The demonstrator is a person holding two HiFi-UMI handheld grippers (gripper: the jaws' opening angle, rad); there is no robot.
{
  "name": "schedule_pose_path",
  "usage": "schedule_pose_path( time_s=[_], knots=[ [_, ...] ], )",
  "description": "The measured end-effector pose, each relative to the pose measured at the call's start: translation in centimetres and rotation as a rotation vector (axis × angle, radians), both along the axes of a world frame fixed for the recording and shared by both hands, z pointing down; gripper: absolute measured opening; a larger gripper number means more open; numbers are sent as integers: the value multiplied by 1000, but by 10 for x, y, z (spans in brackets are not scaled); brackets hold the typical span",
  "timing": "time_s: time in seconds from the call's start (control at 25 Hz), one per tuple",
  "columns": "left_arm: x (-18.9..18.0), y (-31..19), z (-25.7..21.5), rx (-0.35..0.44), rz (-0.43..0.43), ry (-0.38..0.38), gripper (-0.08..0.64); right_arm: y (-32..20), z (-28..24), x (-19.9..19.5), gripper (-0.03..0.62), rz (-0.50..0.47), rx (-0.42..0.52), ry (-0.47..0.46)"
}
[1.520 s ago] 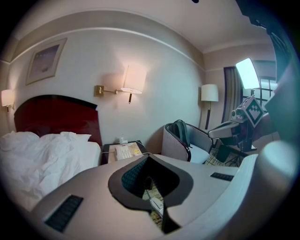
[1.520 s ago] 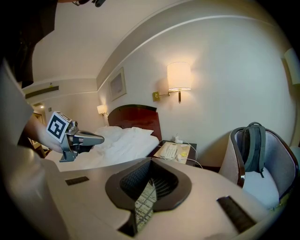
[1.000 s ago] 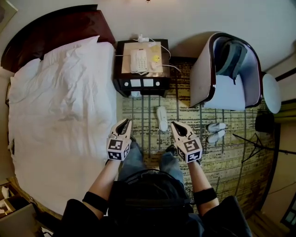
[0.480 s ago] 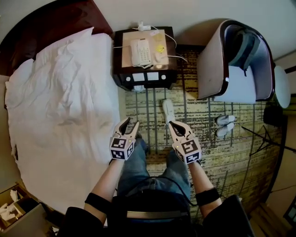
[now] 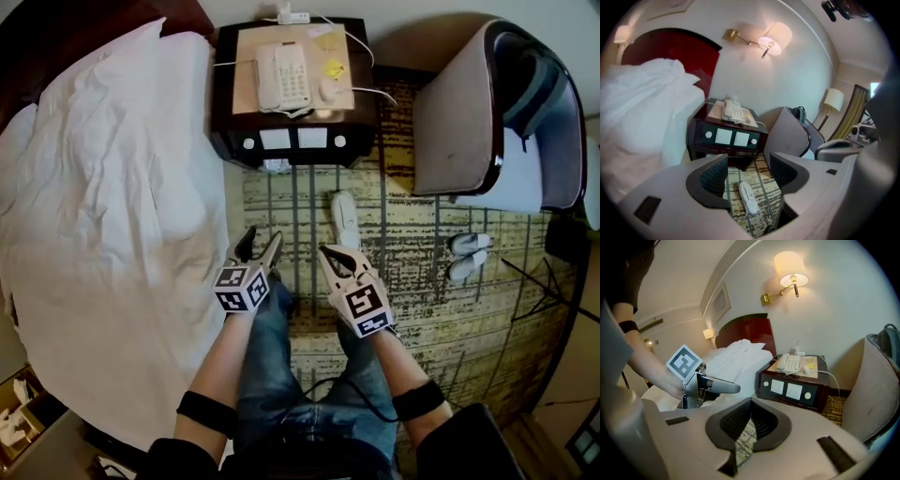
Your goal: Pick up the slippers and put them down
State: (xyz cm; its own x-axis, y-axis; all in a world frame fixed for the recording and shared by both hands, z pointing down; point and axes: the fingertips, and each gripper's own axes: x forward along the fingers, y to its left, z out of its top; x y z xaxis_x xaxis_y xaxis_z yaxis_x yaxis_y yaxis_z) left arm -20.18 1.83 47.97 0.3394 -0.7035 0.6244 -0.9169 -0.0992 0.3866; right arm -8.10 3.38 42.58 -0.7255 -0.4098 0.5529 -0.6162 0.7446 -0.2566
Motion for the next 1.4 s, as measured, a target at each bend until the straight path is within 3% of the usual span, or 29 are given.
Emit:
schedule_pose_path(
  time_s=[0.2, 0.64, 0.92, 1.16, 1.4],
  knots=[
    [-19, -20, 90, -11, -82, 82, 284, -16, 92, -17, 0, -59, 4, 27],
    [-43, -71, 284, -45, -165, 326, 319, -59, 260, -50, 0, -3, 23, 21],
    [-61, -107, 389, -49, -214, 380, 319, -66, 342, -80, 0, -2, 23, 10],
    [-71, -135, 454, -49, -307, 510, 321, -83, 395, -101, 0, 26, 12, -11],
    [-76, -167, 488, -29, -377, 687, 410, -94, 427, -111, 0, 37, 12, -34]
  ],
)
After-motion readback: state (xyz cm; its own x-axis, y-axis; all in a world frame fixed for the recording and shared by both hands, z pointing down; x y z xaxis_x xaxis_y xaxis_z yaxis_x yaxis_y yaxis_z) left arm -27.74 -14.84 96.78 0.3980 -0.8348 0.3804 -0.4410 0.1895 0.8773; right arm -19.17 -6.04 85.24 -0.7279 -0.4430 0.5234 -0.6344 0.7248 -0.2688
